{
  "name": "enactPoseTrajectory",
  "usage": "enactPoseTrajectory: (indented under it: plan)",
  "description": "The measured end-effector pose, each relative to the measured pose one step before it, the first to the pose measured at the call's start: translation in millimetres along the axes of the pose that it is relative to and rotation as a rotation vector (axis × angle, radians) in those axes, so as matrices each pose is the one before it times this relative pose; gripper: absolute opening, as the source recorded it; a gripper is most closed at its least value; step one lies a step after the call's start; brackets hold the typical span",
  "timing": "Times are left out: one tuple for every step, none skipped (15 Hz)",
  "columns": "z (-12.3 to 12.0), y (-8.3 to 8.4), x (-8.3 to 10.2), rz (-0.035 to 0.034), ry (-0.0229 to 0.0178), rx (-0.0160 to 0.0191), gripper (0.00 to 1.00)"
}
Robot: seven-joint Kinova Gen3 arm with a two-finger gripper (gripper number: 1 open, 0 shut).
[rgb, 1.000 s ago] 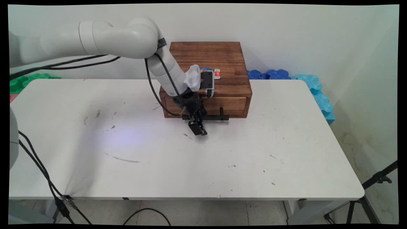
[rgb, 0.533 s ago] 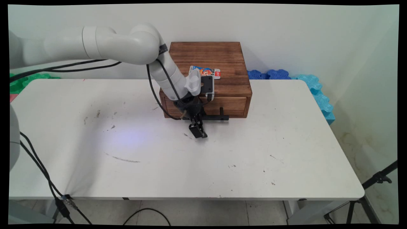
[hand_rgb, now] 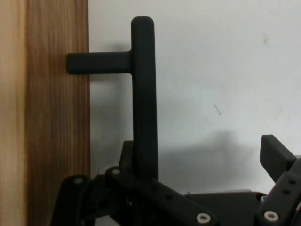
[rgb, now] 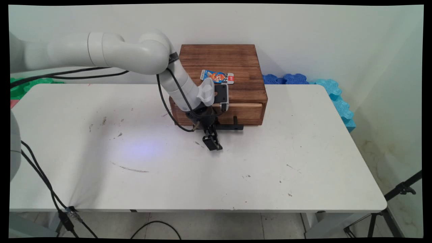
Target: Open the drawer
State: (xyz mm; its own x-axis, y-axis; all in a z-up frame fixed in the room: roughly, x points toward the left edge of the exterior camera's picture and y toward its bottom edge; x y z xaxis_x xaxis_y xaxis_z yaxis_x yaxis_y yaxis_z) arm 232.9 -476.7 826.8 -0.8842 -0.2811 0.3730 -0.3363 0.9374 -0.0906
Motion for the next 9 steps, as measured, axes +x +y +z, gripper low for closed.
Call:
enactPoseTrajectory:
  plan:
    - [0.12,2.82,0.17,-0.00155,0.00374,-0.00148,1.0]
    - [-0.14,2.64,-0.04,-0.00186,0.00304,-0.00187,1.0]
    - [-0.23,2.05,0.14,-0.00073,0.00194,-0.00157,1.0]
    - [-0.41,2.95,0.27,-0.00087,0.00297,-0.0021,1.0]
    - [-0.39,2.3,0.1,-0.00026,0.00146,-0.00191,1.0]
    - [-0.68,3.41,0.03,-0.00054,0.00222,-0.00271,1.0]
    - [-0.55,2.46,0.08,0.00004,0.00117,-0.00203,1.0]
    - [-1.02,4.18,0.04,-0.00027,0.00215,-0.00321,1.0]
    - [-0.89,3.77,0.15,0.00054,0.00189,-0.00325,1.0]
